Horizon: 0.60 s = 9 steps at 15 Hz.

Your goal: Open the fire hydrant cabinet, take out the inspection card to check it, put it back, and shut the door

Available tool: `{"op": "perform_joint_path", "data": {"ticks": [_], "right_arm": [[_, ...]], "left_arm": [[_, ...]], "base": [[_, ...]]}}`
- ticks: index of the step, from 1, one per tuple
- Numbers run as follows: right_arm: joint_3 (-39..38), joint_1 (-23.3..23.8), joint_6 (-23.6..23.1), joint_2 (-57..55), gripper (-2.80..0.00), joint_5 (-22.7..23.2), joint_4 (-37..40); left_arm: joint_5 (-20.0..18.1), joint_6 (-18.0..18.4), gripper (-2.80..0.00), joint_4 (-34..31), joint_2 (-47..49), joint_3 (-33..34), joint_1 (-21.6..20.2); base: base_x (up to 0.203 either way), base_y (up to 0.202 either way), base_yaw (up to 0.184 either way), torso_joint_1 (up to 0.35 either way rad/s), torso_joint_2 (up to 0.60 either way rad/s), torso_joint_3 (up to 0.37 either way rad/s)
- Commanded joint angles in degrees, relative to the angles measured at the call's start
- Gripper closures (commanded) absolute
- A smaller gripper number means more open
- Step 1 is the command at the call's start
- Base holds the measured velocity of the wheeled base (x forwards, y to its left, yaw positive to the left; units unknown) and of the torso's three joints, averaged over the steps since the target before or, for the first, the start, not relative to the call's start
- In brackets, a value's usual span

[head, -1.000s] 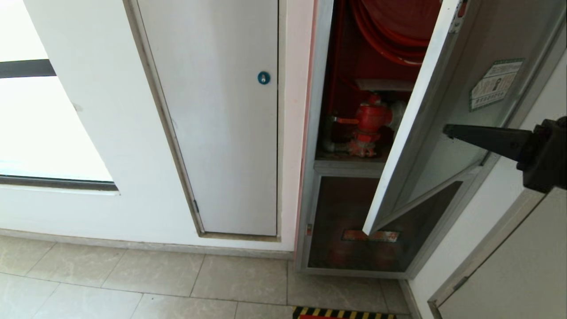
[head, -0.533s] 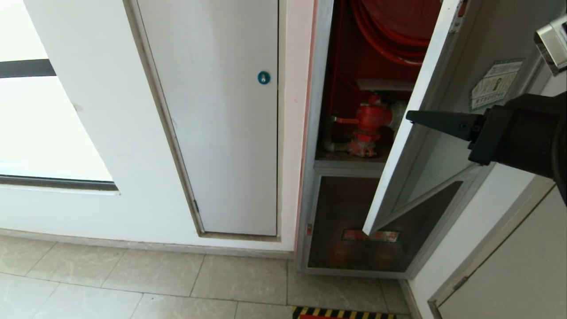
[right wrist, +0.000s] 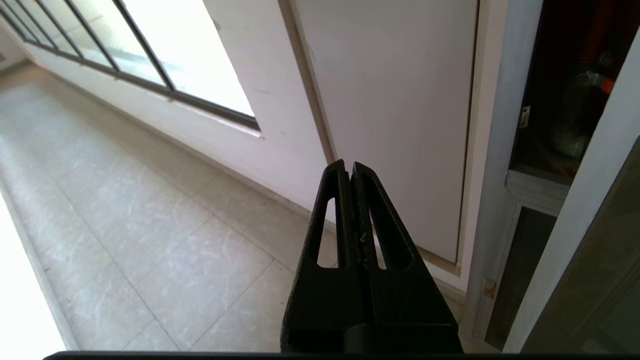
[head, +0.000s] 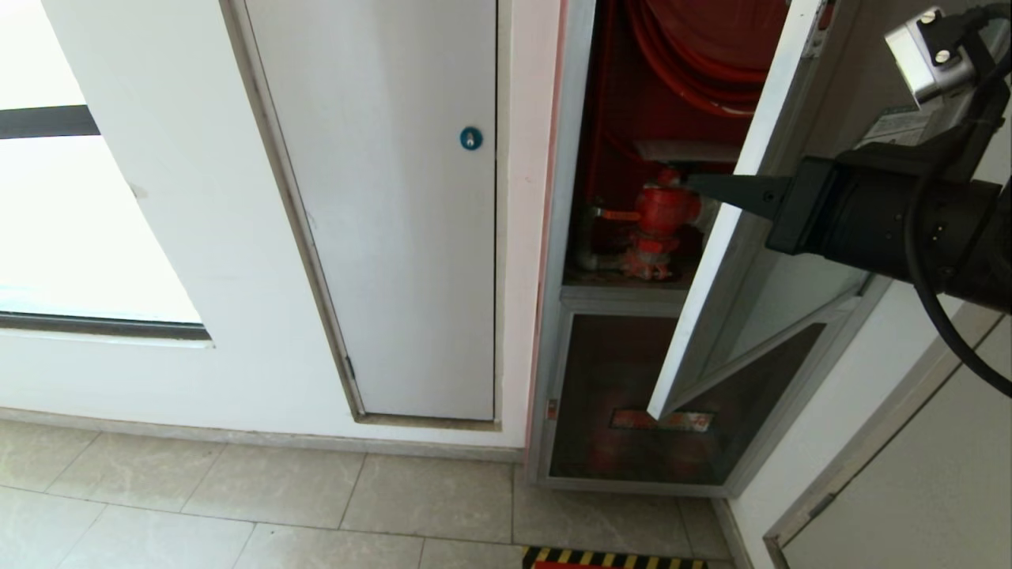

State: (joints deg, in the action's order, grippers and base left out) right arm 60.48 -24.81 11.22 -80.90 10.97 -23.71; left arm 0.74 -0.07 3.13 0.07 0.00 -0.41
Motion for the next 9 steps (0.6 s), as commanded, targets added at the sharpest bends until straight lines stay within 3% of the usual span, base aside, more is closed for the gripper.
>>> {"op": "perform_joint_path", "data": {"ticks": [1, 4, 9], "right_arm": [[0.74, -0.07, 0.41, -1.73, 0.0, -0.89, -2.01], [0.78, -0.07, 0.47, -4.39, 0.0, -4.8, -7.14], [1.34, -0.04, 0.39, -5.26, 0.0, -6.76, -7.35]], "left_arm": [[0.05, -0.01, 0.0, 0.03, 0.01, 1.05, -0.02], [0.05, -0.05, 0.0, 0.03, 0.01, 1.05, -0.02], [0.05, -0.01, 0.0, 0.03, 0.01, 1.05, -0.02]], "base": [[0.0, 0.0, 0.0, 0.0, 0.0, 0.0], [0.0, 0.0, 0.0, 0.0, 0.0, 0.0], [0.0, 0.0, 0.0, 0.0, 0.0, 0.0]]}}
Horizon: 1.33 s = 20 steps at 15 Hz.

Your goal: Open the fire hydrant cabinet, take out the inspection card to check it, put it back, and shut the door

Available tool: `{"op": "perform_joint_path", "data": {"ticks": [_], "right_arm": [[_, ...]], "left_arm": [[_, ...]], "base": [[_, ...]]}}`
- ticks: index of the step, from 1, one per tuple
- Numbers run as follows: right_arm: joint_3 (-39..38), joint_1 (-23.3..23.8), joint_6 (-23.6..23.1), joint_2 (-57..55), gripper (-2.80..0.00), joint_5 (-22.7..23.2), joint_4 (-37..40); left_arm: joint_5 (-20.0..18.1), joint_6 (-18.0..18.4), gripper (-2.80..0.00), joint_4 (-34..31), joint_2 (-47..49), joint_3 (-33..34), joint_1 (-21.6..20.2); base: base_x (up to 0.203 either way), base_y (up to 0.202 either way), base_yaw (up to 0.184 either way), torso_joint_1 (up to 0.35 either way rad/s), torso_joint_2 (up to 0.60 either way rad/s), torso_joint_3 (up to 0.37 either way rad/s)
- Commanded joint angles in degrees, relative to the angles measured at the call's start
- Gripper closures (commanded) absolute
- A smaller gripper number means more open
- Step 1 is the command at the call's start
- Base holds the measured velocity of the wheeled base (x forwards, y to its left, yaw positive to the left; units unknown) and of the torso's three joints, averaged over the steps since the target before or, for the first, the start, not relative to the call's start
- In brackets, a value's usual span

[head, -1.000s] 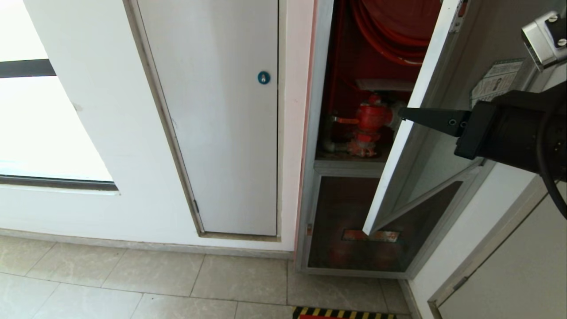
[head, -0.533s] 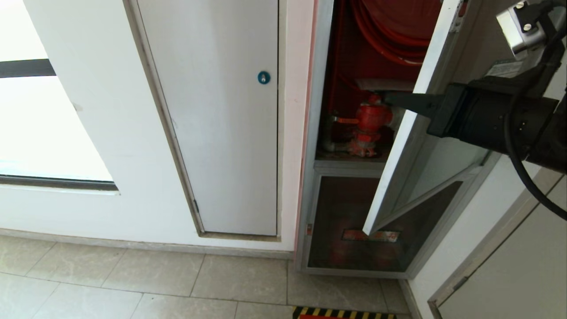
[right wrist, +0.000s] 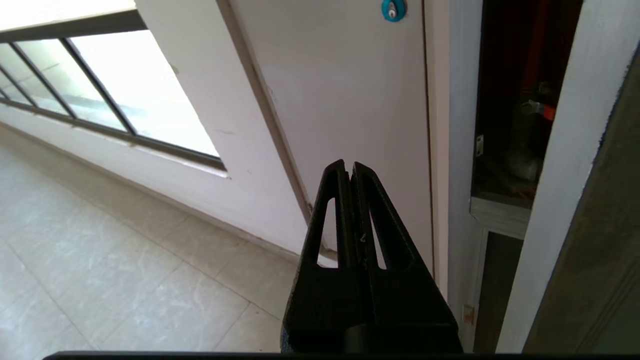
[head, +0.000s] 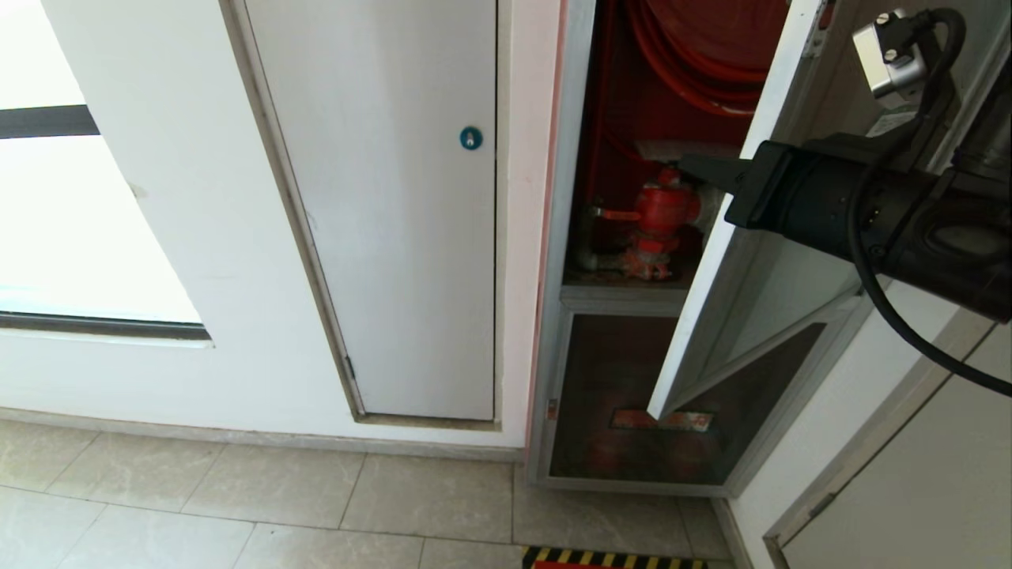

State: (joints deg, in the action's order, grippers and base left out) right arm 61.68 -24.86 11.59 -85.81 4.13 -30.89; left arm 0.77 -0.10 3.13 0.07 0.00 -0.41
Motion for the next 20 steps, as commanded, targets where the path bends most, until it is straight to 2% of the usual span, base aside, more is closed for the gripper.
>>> {"op": "perform_joint_path", "data": {"ticks": [1, 5, 7, 10, 20], "right_arm": [[0.37, -0.02, -0.08, -0.59, 0.0, -0.63, -0.22], [0.2, -0.02, -3.4, -1.25, 0.0, -1.65, -1.5], [-0.13, -0.02, -4.9, -2.33, 0.0, -3.84, -5.41], [-3.09, -0.13, -11.17, -3.76, 0.0, -3.96, -13.65], [-0.78, -0.28, -12.98, -7.17, 0.0, -4.22, -15.43]], "left_arm": [[0.02, 0.01, 0.0, 0.03, 0.01, 1.05, -0.02], [0.02, -0.01, 0.0, 0.03, 0.05, 1.05, -0.02], [0.02, 0.01, 0.0, 0.03, 0.01, 1.05, -0.02], [0.02, 0.01, 0.0, 0.03, 0.01, 1.05, -0.02], [0.02, 0.01, 0.0, 0.03, 0.02, 1.05, -0.02]], "base": [[0.0, 0.0, 0.0, 0.0, 0.0, 0.0], [0.0, 0.0, 0.0, 0.0, 0.0, 0.0], [0.0, 0.0, 0.0, 0.0, 0.0, 0.0], [0.0, 0.0, 0.0, 0.0, 0.0, 0.0], [0.0, 0.0, 0.0, 0.0, 0.0, 0.0]]}}
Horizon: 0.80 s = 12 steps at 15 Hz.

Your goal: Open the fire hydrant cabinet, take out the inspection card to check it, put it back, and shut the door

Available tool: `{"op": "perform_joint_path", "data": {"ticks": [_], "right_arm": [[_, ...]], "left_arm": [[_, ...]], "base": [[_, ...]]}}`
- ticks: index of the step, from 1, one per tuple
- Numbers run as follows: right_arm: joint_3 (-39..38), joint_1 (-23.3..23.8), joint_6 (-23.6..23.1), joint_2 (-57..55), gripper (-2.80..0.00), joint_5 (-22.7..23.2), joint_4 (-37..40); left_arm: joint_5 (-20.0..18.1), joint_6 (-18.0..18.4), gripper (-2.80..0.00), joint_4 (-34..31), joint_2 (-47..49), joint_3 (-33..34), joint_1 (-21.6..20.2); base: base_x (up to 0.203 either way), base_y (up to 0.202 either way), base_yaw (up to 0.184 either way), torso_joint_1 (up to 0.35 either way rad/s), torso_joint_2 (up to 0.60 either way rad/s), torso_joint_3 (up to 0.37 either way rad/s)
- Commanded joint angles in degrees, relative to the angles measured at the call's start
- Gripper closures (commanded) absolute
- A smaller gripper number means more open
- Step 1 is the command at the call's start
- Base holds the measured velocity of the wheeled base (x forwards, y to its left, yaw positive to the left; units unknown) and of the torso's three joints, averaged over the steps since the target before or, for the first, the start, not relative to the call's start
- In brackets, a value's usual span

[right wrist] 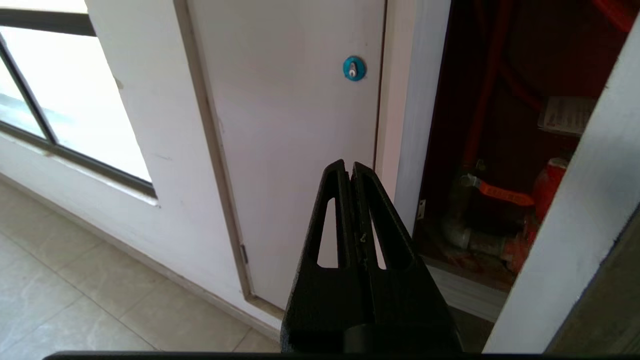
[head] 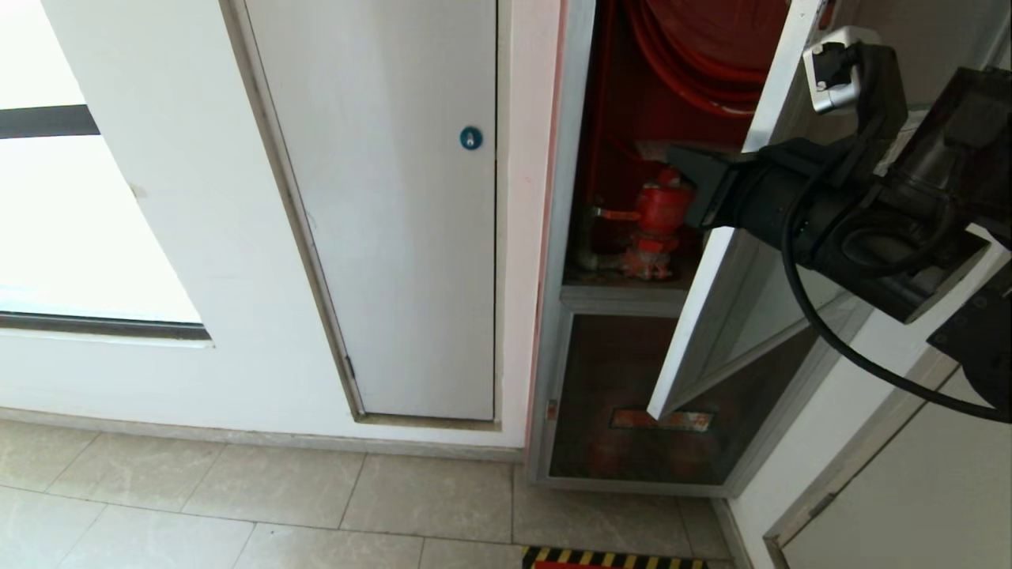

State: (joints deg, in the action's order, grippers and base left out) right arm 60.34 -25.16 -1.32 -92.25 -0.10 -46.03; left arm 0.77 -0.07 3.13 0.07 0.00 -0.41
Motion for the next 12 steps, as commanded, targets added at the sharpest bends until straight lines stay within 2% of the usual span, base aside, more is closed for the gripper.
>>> {"op": "perform_joint_path", "data": {"ticks": [1, 12], "right_arm": [[1.18, 0.02, -0.17, -0.82, 0.0, 0.01, -0.29], [3.08, 3.86, 0.03, -2.0, 0.0, -0.68, -0.29]], "left_arm": [[0.02, -0.1, 0.0, 0.03, 0.01, 1.05, -0.02], [0.02, -0.09, 0.0, 0.03, 0.01, 1.05, -0.02]], "base": [[0.0, 0.0, 0.0, 0.0, 0.0, 0.0], [0.0, 0.0, 0.0, 0.0, 0.0, 0.0]]}}
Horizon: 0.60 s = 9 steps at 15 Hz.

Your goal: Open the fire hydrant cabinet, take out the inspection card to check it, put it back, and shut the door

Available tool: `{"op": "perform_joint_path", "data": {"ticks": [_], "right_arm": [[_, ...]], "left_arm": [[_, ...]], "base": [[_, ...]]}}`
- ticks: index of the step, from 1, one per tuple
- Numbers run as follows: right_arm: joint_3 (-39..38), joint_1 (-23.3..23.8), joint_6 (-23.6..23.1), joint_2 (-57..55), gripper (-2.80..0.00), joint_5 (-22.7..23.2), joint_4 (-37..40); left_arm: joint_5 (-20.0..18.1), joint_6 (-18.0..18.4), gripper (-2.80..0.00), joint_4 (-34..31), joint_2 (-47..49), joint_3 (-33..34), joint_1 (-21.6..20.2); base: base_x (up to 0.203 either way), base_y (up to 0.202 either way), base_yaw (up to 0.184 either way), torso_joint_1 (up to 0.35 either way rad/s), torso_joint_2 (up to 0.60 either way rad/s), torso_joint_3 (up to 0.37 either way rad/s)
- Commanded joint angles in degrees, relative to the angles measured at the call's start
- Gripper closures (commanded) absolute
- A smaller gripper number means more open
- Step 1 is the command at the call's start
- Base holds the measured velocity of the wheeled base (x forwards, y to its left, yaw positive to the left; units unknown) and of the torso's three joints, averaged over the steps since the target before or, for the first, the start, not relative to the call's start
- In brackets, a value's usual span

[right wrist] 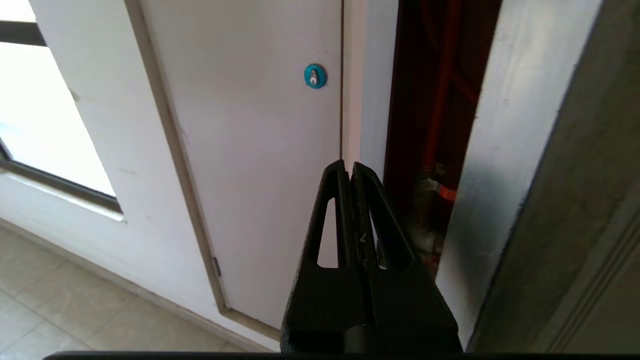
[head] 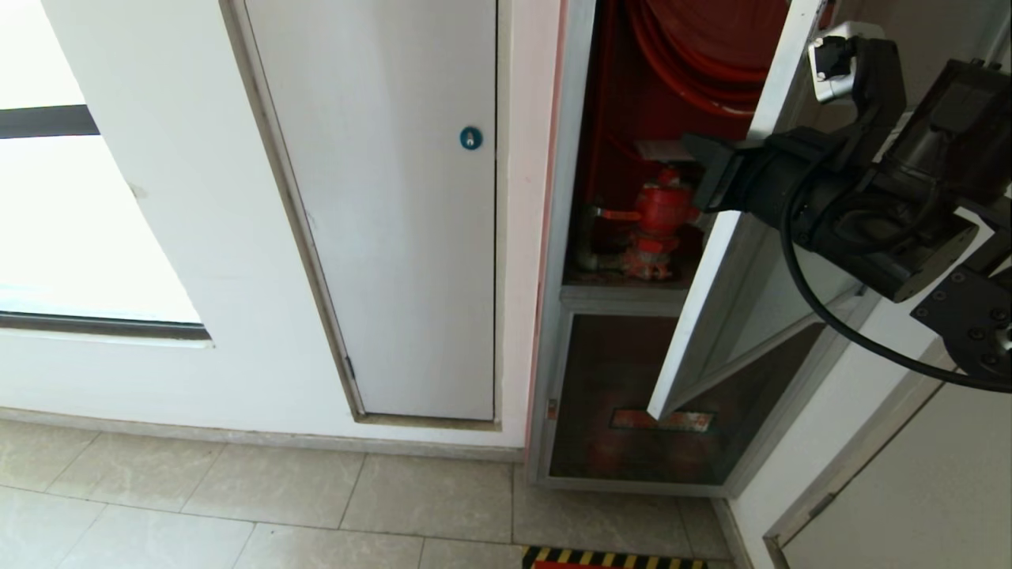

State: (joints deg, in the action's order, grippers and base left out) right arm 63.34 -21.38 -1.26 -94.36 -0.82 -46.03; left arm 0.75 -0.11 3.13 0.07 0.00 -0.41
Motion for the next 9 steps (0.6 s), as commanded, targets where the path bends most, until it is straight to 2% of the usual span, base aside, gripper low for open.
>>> {"op": "perform_joint_path", "data": {"ticks": [1, 4, 9], "right_arm": [[0.03, 0.11, -0.06, 0.14, 0.0, -0.06, -0.29], [0.03, 0.11, 0.0, 0.31, 0.0, -1.7, -0.29], [-0.46, 0.77, 0.03, 1.1, 0.0, -1.89, -0.29]], "left_arm": [[0.04, 0.02, 0.0, 0.03, 0.01, 1.05, -0.02], [0.04, -0.01, 0.0, 0.03, 0.01, 1.05, -0.02], [0.04, 0.02, 0.0, 0.03, 0.01, 1.05, -0.02]], "base": [[0.0, 0.0, 0.0, 0.0, 0.0, 0.0], [0.0, 0.0, 0.0, 0.0, 0.0, 0.0], [0.0, 0.0, 0.0, 0.0, 0.0, 0.0]]}}
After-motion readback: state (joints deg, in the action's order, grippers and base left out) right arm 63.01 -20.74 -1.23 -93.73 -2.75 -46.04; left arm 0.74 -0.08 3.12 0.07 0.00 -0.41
